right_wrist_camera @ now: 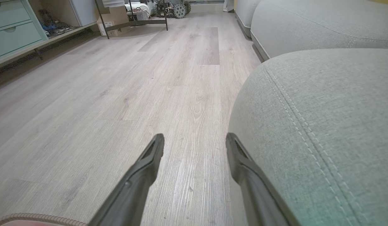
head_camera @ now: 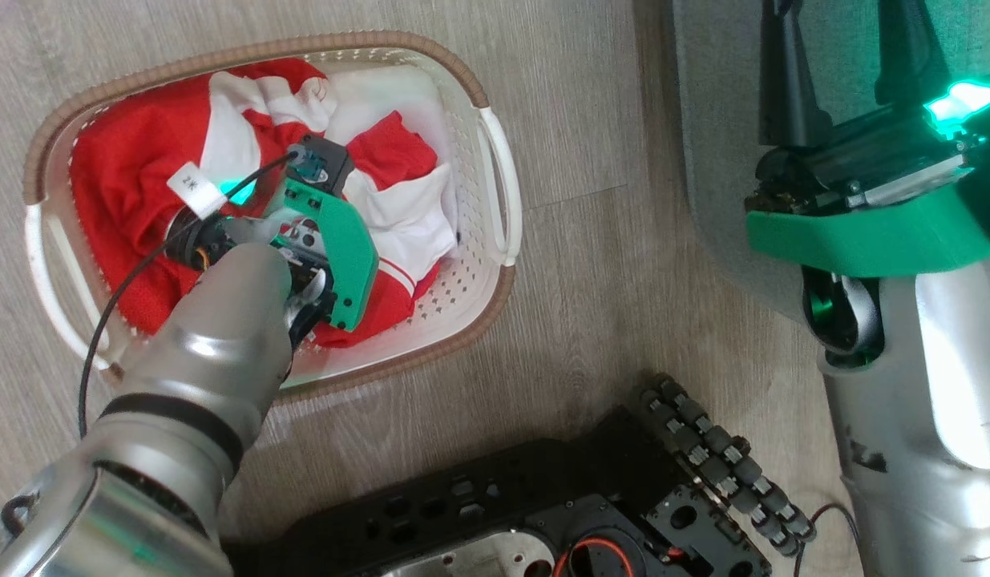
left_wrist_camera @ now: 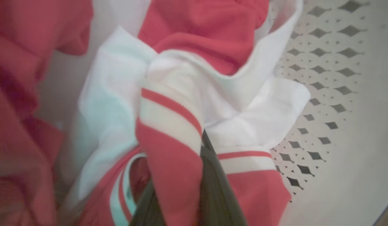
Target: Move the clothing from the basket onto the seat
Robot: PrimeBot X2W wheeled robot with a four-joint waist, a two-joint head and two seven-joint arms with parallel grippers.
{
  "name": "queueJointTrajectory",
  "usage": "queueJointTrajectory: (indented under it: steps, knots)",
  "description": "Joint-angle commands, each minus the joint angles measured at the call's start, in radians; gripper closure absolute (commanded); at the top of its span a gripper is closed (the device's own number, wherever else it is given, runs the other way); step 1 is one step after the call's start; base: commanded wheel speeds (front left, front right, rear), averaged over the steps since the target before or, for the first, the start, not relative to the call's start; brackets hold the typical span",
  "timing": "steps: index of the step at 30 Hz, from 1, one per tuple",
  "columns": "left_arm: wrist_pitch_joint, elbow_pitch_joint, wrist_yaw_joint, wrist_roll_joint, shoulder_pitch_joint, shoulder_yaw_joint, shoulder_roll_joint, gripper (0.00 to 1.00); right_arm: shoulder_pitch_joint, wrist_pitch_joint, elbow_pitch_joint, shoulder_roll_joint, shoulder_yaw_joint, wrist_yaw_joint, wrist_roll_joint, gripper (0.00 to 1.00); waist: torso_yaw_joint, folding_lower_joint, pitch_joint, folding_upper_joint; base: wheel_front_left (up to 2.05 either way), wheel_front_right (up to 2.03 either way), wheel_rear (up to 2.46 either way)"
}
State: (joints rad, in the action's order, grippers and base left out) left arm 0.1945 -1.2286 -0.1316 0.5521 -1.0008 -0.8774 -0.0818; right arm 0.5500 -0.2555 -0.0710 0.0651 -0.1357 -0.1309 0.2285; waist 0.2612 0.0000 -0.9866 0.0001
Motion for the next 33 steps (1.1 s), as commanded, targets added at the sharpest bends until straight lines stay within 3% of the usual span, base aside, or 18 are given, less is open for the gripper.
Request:
queueJointTrajectory:
  steps: [1, 8, 15, 33]
  knots:
    - [-0.010, 0.019, 0.001, 0.013, 0.025, 0.001, -0.013, 1.00, -0.016, -0.006, -0.029, -0.011, -0.016, 0.000, -0.005, 0.00, -0.001, 0.0000, 0.003, -0.0001, 0.00, 0.00, 0.00]
    - [-0.039, 0.071, 0.001, 0.080, 0.039, -0.038, -0.027, 1.00, -0.011, -0.006, -0.019, -0.012, -0.020, 0.000, -0.002, 0.00, -0.006, 0.0000, 0.034, -0.0001, 0.00, 0.00, 0.00]
    - [-0.127, 0.173, 0.001, 0.156, 0.085, -0.104, -0.051, 1.00, -0.026, -0.006, 0.002, -0.014, -0.015, 0.000, 0.010, 0.00, -0.021, 0.0000, 0.142, -0.0001, 0.00, 0.00, 0.00]
    - [-0.380, 0.370, 0.001, 0.317, 0.232, -0.216, -0.081, 1.00, -0.206, -0.006, 0.084, 0.049, 0.019, 0.000, 0.018, 0.00, -0.138, 0.0000, 0.576, -0.0001, 0.00, 0.00, 0.00]
